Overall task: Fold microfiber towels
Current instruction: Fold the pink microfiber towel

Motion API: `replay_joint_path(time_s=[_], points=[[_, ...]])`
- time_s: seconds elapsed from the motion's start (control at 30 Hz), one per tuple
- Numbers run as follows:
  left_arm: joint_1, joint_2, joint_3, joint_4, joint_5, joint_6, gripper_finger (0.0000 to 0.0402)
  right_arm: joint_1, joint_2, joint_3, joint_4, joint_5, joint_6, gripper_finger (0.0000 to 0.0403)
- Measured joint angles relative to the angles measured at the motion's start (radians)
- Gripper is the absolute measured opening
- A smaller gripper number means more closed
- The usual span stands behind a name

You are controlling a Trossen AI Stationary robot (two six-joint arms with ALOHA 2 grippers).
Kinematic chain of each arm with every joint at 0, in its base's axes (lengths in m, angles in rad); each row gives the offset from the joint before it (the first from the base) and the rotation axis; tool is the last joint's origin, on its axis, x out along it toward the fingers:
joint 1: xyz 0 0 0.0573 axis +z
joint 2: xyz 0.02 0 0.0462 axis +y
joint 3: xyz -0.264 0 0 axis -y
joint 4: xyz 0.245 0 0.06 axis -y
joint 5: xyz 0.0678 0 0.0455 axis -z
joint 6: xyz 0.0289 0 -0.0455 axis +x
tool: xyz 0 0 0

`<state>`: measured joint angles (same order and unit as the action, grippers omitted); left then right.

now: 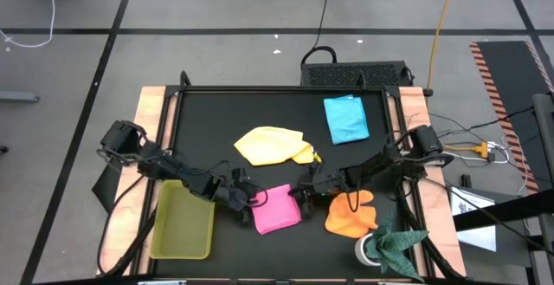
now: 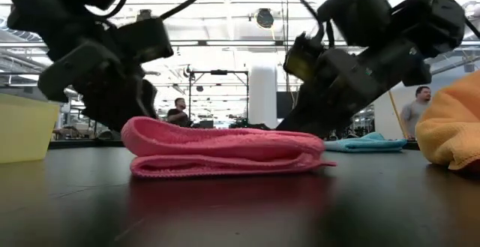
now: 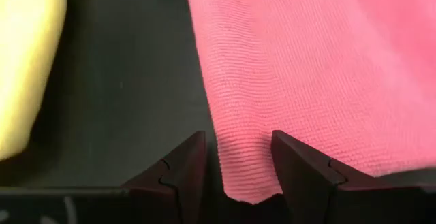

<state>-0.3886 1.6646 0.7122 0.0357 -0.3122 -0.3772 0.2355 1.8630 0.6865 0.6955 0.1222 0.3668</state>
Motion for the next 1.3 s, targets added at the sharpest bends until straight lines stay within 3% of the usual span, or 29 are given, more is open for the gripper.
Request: replay_joint_path(time_s=[0.3, 0.57, 0.77, 0.97, 1.2, 1.3], points=[[-0.007, -0.028, -0.008, 0.026, -0.001, -0.024, 0.0172, -0.01, -0.056, 0.0, -0.028, 0.146, -0.012, 0.0001], [-0.03, -0.061, -0.006, 0.029, 0.044, -0.071, 0.0172, 0.009, -0.067, 0.027, 0.009, -0.013, -0.008, 0.0], [-0.023, -0.008, -0.017, 0.019, -0.006, -0.018, 0.0172, 0.0, 0.018, 0.061, 0.004, -0.009, -0.015, 0.0], [0.022, 0.026, -0.016, 0.037, -0.09, 0.135, 0.0172, -0.005, 0.038, 0.06, -0.044, 0.131, 0.002, 0.0], [0.025, -0.03, -0.015, 0.05, -0.043, 0.211, 0.0172, 0.046, -0.044, 0.059, -0.195, 0.343, 0.041, 0.0], [0.002, -0.051, -0.015, 0.073, -0.015, 0.213, 0.0172, 0.071, -0.1, 0.059, -0.19, 0.373, 0.038, 0.0]])
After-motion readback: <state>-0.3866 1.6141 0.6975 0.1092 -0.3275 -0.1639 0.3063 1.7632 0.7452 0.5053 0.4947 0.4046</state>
